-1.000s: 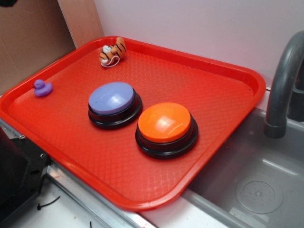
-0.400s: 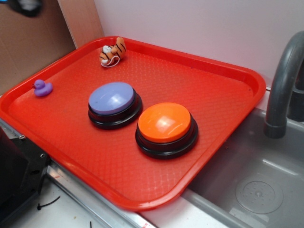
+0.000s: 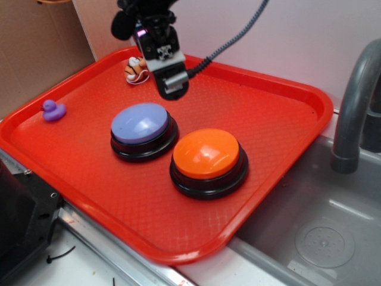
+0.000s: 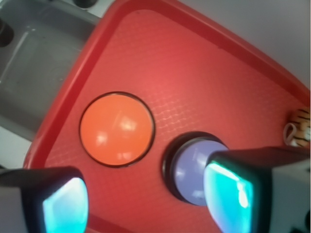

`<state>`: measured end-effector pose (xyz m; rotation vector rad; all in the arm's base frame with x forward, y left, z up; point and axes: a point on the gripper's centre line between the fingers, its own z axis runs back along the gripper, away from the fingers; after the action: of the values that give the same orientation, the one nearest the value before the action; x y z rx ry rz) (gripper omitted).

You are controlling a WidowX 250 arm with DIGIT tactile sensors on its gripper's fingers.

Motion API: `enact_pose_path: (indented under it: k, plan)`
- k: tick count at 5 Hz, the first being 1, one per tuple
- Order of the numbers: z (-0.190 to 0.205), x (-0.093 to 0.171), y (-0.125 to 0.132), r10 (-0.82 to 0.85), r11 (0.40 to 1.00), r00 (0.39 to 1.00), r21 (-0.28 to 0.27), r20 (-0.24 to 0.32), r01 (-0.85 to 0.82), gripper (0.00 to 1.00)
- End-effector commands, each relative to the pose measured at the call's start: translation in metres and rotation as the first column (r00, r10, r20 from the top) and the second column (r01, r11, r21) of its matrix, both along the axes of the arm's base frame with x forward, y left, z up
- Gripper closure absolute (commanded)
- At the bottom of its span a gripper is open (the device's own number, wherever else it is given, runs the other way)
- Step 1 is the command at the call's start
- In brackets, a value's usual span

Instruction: Push the orange button.

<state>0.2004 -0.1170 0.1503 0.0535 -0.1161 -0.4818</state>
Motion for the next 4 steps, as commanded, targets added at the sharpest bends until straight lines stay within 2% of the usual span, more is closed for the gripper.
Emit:
enact_pose_path:
  k: [1, 2, 3, 4]
  plan:
    - [-0.021, 0.017, -0.028, -0.035, 0.998, 0.999, -0.051, 0.033, 0.037, 0.00]
    - [-0.049, 0.025, -0.054, -0.102, 0.994, 0.994, -0.038, 0.043, 0.104, 0.00]
    - [-0.062, 0.021, -0.060, -0.139, 0.990, 0.990, -0.030, 0.039, 0.140, 0.00]
    - [-0.065, 0.017, -0.054, -0.142, 0.989, 0.989, -0.028, 0.031, 0.143, 0.00]
